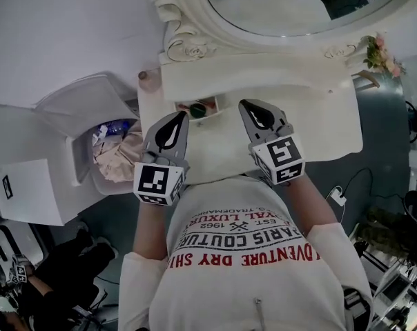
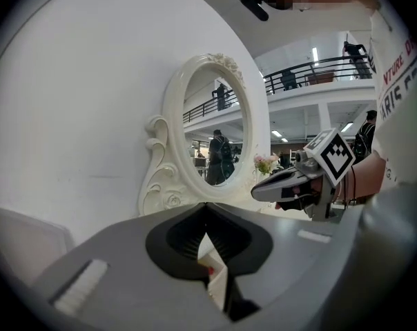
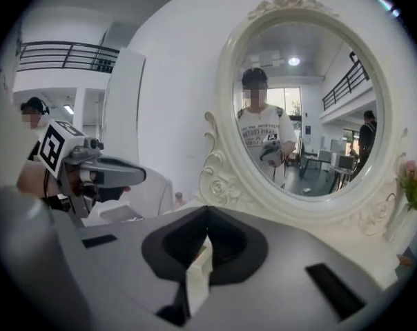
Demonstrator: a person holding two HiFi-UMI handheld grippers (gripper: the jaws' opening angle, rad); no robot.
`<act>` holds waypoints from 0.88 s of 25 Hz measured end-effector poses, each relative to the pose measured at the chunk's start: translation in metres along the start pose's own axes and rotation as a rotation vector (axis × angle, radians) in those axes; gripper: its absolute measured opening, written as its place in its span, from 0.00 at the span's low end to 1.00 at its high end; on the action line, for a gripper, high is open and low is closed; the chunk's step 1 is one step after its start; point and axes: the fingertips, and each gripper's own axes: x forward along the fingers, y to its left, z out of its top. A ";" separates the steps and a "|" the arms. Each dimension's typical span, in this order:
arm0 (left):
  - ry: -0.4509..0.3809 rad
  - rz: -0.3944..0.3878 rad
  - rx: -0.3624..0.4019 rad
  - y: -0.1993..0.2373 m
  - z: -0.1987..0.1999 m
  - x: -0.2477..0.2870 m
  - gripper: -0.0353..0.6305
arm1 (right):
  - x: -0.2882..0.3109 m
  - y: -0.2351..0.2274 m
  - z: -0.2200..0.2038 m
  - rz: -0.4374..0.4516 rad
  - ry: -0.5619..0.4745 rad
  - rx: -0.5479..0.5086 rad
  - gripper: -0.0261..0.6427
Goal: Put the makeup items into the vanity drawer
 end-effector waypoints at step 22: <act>-0.073 0.014 0.061 -0.048 0.042 0.005 0.07 | -0.082 -0.038 0.031 -0.072 -0.264 -0.016 0.05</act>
